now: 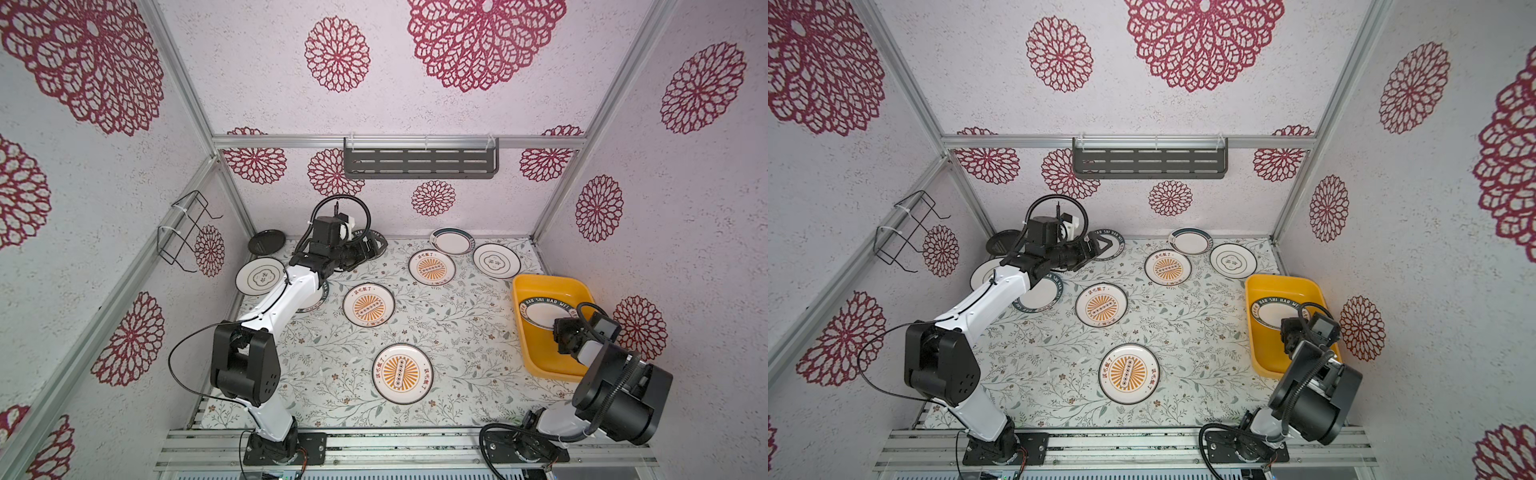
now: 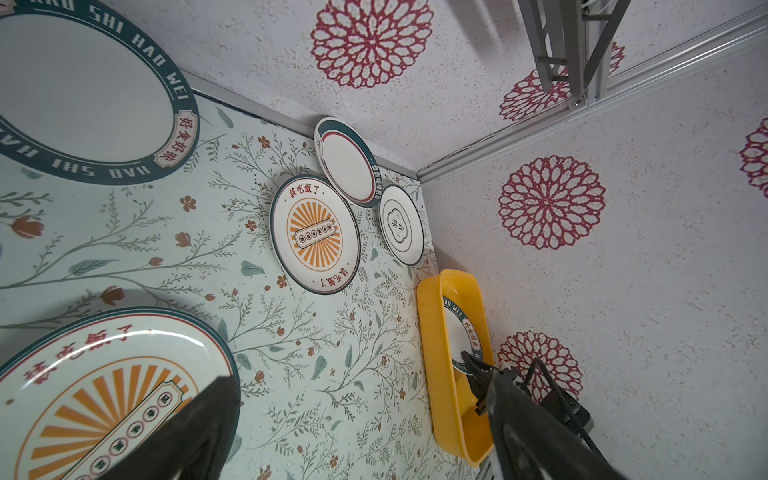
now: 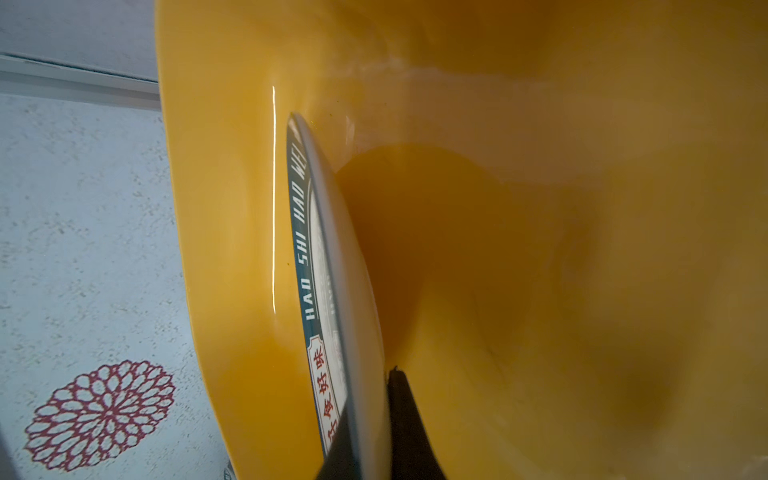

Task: Place the plates into the plastic bin on the countertop
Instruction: 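Carry the plate with the right gripper and lower it into the yellow bin, then open the right gripper and lift it out of the yellow bin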

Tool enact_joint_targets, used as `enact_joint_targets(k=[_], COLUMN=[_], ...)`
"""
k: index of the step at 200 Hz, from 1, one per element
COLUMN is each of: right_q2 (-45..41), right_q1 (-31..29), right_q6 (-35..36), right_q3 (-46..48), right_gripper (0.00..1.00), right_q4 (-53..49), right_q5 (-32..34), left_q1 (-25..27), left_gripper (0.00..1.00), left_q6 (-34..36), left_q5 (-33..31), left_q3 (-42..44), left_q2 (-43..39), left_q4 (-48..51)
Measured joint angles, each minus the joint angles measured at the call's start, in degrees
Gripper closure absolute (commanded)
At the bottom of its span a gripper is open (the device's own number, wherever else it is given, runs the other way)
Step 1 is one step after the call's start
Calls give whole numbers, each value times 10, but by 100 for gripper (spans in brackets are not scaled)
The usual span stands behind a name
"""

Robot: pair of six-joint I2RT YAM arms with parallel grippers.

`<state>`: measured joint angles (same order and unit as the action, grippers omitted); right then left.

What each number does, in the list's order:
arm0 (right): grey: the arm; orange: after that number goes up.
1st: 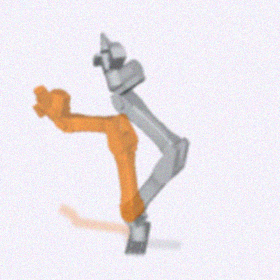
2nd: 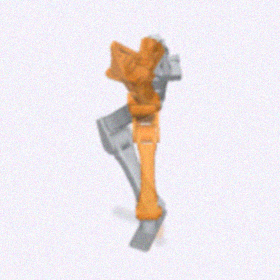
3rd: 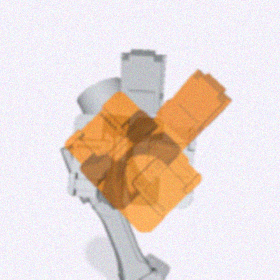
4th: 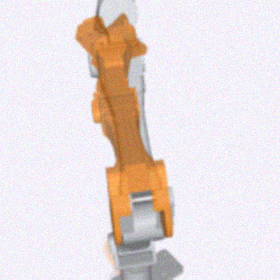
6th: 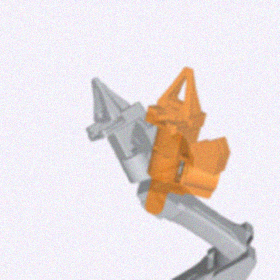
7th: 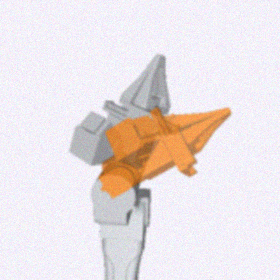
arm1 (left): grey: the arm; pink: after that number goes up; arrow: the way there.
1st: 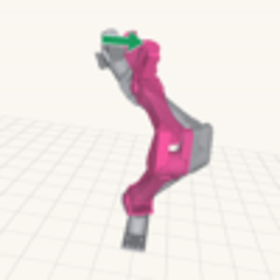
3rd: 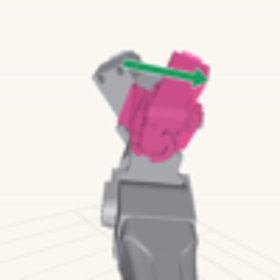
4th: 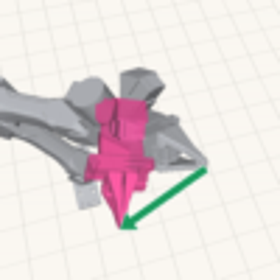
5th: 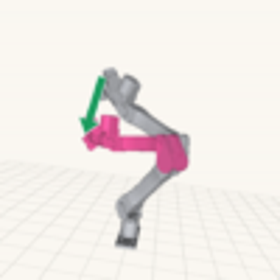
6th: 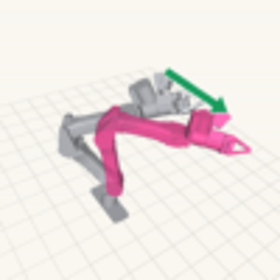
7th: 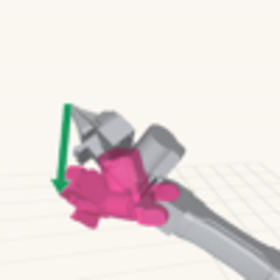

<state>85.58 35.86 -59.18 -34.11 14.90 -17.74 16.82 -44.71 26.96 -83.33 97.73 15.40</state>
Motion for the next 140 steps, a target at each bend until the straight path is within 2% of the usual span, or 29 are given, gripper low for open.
enact_joint_targets(k=[11, 29, 57, 78, 117, 140], right_q2=[17, 35, 40, 48, 57, 50], right_q1=[0, 0, 0, 0, 0, 0], right_q6=[-2, -4, -4, -3, 2, 16], right_q3=[-9, -18, -19, -20, -21, -23], right_gripper=[98, 90, 89, 81, 58, 50], right_q4=[12, 27, 37, 42, 26, 0], right_q5=[-2, -2, 0, 0, 9, 13], left_q1=[0, 0, 0, 0, 0, 0], left_gripper=[3, 3, 3, 3, 3, 3], left_q6=[-2, -6, -10, -12, -13, -13], left_q5=[-7, -18, -30, -35, -38, -38], left_q3=[5, 12, 20, 22, 25, 27], left_q2=[-4, -8, -8, -8, -8, -8], left_q4=[-1, -2, -3, -3, -4, -5])
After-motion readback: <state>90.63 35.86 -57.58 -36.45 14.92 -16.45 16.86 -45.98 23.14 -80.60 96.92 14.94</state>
